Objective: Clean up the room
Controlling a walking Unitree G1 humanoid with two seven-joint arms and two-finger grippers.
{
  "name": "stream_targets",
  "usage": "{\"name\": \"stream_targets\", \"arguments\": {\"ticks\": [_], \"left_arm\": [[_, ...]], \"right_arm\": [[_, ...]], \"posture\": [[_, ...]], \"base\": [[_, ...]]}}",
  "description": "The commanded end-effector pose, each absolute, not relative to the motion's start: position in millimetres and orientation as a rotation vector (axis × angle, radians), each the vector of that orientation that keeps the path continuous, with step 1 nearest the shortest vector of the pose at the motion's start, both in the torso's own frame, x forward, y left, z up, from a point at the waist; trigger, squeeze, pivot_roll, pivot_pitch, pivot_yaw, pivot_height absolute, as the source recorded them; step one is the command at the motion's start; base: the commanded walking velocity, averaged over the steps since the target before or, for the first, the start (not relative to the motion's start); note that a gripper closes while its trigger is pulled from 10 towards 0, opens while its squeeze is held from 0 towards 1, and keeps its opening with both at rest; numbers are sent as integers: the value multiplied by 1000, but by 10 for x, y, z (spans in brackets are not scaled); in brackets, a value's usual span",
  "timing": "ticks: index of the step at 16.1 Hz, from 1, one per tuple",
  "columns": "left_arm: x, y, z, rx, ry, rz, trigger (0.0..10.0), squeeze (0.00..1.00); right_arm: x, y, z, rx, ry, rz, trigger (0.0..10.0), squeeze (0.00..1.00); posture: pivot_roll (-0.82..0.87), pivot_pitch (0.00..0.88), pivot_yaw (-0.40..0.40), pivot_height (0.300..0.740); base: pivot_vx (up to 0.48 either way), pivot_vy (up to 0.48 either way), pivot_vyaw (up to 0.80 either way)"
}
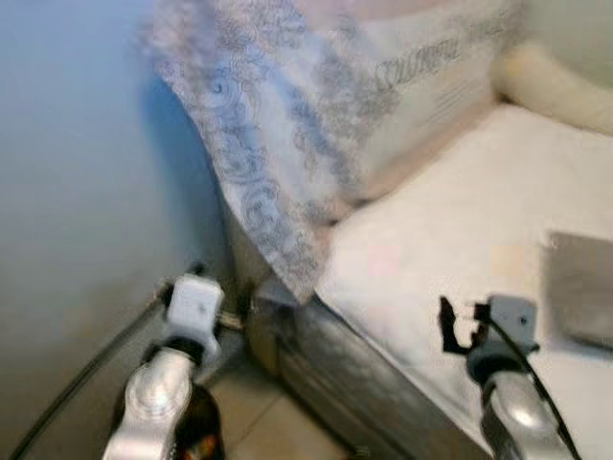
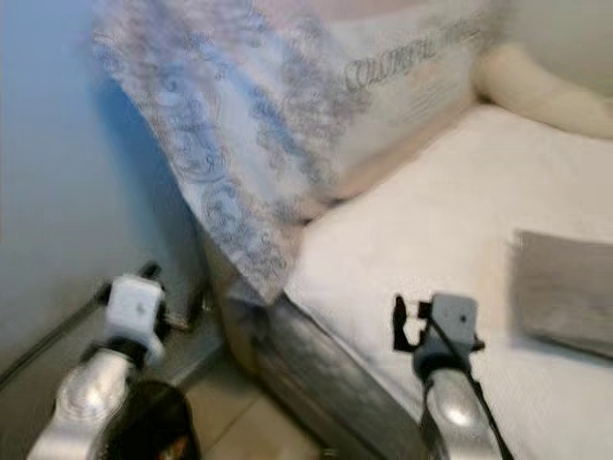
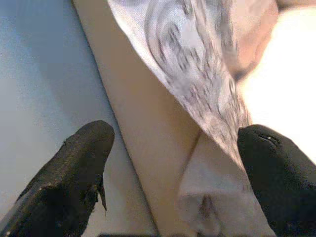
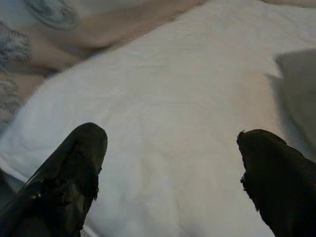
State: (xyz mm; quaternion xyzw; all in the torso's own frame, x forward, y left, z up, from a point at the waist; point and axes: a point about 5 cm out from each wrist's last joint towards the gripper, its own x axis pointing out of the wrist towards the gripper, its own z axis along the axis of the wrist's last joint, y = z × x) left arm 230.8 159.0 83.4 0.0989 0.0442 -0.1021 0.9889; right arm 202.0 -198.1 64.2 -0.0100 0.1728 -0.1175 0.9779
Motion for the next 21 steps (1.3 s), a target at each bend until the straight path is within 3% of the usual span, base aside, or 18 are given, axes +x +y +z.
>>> {"name": "stream_targets", "arguments": {"ticks": [1,7,12,13,14,16,21], "left_arm": [[2318,1551,834,186,97,-212,10000,0],[2359,1570,839,189,101,-206,10000,0],[2433,1595,860,146,90,-189,10000,0],[2450,1604,866,143,91,-187,10000,0],[2471,1618,869,142,97,-179,10000,0],[2483,1623,870,139,97,-179,10000,0],[2506,1633,864,132,100,-183,10000,0]], "right_arm": [[2085,-2013,730,-39,310,-264,10000,1000],[2121,-1943,724,-36,318,-270,10000,1000],[2247,-1847,800,-66,276,-201,10000,1000],[2275,-1830,817,-52,267,-195,10000,369],[2304,-1816,831,-50,260,-191,10000,0],[2325,-1809,829,-51,263,-191,10000,0],[2306,-1800,820,-39,265,-200,10000,0]], "posture": [[-8,0,21,740],[-7,0,21,740],[-8,0,36,740],[-9,0,41,740],[-7,0,42,740],[-5,0,43,740],[-8,0,44,740]], "base": [[0,-480,-575],[0,-436,-586],[0,0,-347],[247,0,0],[274,0,0],[292,0,0],[307,0,-777]]}}
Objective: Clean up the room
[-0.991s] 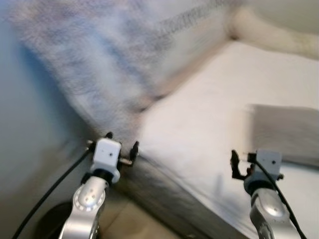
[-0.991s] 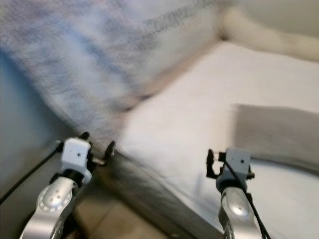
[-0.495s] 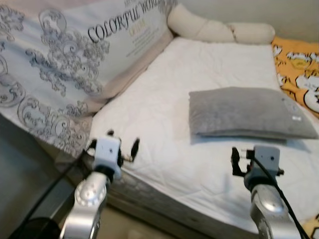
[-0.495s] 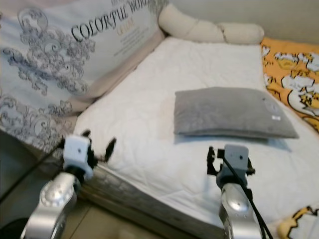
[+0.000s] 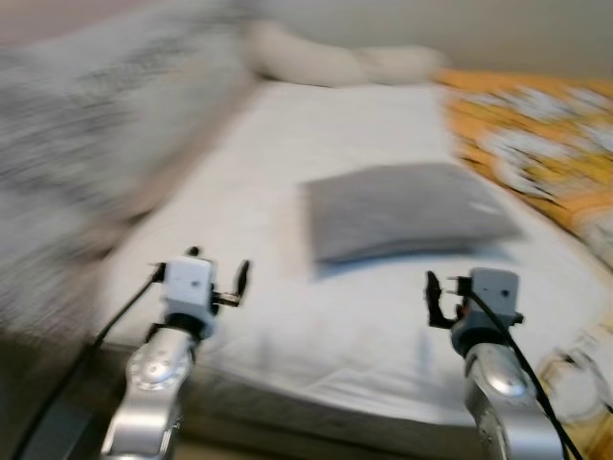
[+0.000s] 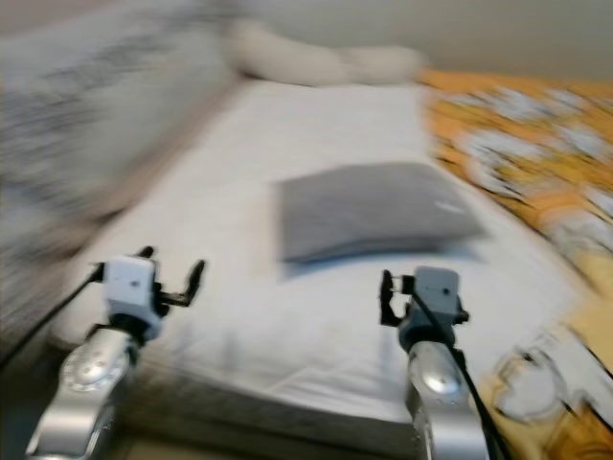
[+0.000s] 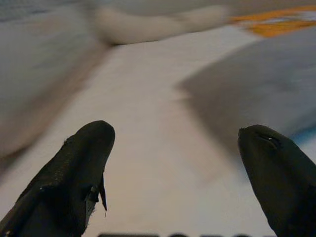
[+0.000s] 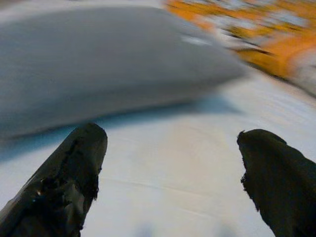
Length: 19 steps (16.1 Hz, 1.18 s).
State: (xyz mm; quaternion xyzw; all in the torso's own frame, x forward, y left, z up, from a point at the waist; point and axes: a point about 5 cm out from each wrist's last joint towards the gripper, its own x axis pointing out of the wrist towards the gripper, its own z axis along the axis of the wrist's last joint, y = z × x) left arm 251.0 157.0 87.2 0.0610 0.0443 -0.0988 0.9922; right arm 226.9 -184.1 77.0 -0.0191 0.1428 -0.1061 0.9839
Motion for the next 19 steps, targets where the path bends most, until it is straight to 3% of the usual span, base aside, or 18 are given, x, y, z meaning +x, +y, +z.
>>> {"name": "stream_targets", "arguments": {"ticks": [1,4,15,17,19], "left_arm": [[2511,1637,861,134,101,-185,10000,0],[2518,1640,850,138,104,-191,10000,0],[2515,1613,813,172,110,-217,10000,0],[2521,1550,781,193,134,-290,10000,0],[2489,1481,735,237,160,-396,10000,0]], "right_arm": [[2287,-1790,819,-37,265,-202,10000,0],[2287,-1765,826,-52,257,-185,10000,0],[2290,-1731,777,-68,287,-128,10000,0],[2438,-1781,730,92,348,-134,10000,1000],[2564,-1771,677,227,405,-123,10000,1000]], "posture": [[-9,0,43,740],[-12,0,43,740],[-18,0,53,740],[-26,0,65,740],[-22,0,64,740]], "base": [[311,0,-763],[310,0,-763],[0,0,0],[0,0,0],[0,0,0]]}}
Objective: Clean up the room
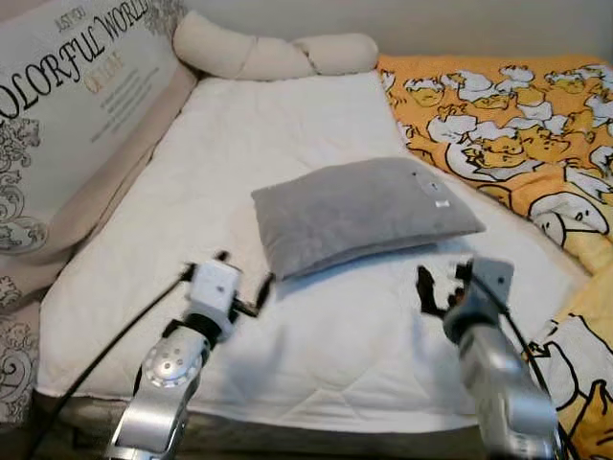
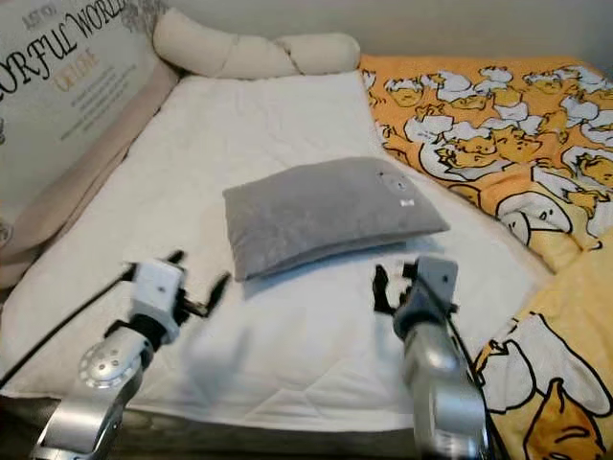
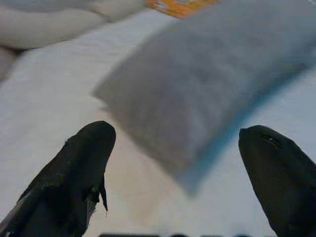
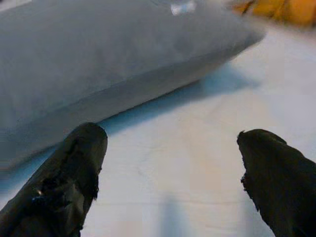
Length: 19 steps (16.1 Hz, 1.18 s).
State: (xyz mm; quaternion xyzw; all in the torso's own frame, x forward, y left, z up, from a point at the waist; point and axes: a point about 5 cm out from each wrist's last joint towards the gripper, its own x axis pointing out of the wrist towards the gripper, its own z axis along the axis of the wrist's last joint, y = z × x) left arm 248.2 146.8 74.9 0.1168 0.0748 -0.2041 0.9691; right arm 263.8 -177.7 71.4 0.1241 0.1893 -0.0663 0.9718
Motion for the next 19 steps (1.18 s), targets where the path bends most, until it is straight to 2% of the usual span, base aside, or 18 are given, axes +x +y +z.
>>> {"name": "stream_targets", "arguments": {"ticks": [1,4,8,9,11,12,13,15,19], "left_arm": [[2469,1441,718,275,177,-495,10000,0],[2494,1433,776,310,171,-594,10000,0],[2544,1453,894,361,140,-672,10000,0],[2538,1466,911,369,140,-683,10000,0],[2514,1474,920,375,145,-692,10000,0],[2437,1473,934,388,155,-720,10000,0],[2415,1473,941,390,155,-725,10000,0],[2320,1503,1035,403,137,-731,10000,0],[2147,1553,1217,418,105,-711,10000,0]], "right_arm": [[2741,-1760,678,399,398,-134,10000,1000],[3119,-1741,717,635,368,-106,10000,1000],[3500,-1757,762,621,386,-92,10000,1000],[3578,-1735,786,691,403,-101,10000,0],[3621,-1691,769,785,443,-129,10000,0],[3624,-1610,715,856,501,-154,10000,0],[3628,-1589,714,870,504,-157,10000,0],[3695,-1551,803,938,461,-176,10000,0],[3727,-1634,848,886,426,-217,10000,0]], "posture": [[-10,0,61,740],[19,0,55,740],[70,0,47,740],[89,0,43,740],[109,0,39,740],[145,28,30,740],[151,34,28,740],[205,101,15,740],[253,234,-8,740]], "base": [[0,0,0],[0,0,0],[0,0,0],[0,0,0],[0,0,0],[0,0,0],[0,0,0],[0,0,0],[0,0,0]]}}
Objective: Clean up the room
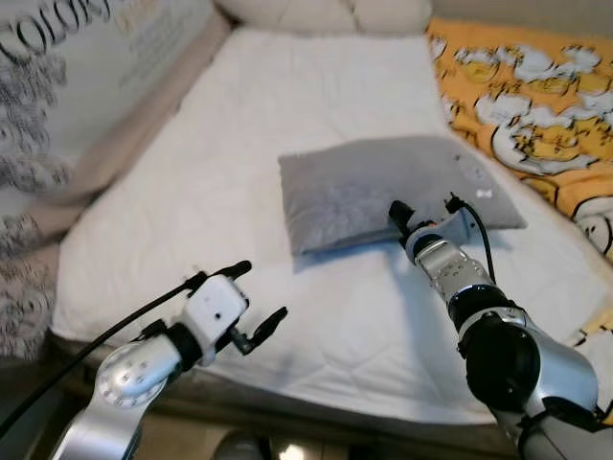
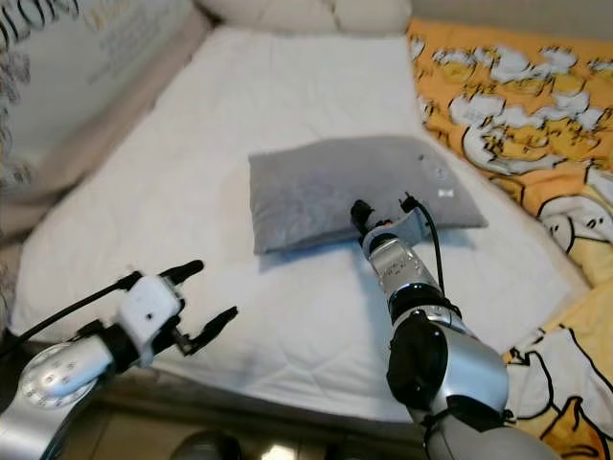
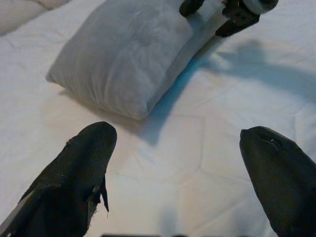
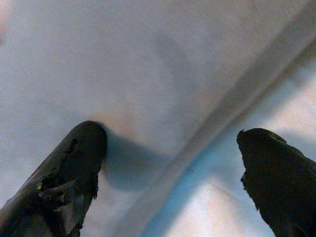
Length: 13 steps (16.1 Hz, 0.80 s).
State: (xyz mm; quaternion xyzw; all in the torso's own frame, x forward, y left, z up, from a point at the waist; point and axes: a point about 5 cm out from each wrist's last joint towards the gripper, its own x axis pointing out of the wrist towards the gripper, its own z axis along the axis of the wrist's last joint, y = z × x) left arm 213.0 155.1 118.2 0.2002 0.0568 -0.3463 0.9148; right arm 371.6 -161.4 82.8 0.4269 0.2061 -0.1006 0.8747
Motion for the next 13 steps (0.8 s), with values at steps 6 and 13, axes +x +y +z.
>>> {"name": "stream_targets", "arguments": {"ticks": [6,13], "left_arm": [[2008,1689,1468,466,99,-671,10000,0],[1904,1738,1490,464,129,-627,10000,0]], "right_arm": [[3838,-1723,1064,991,301,-244,10000,0],[3906,-1700,1221,1090,191,-147,0,0]], "posture": [[302,346,-36,740],[298,311,-51,740]], "base": [[0,0,0],[0,0,0]]}}
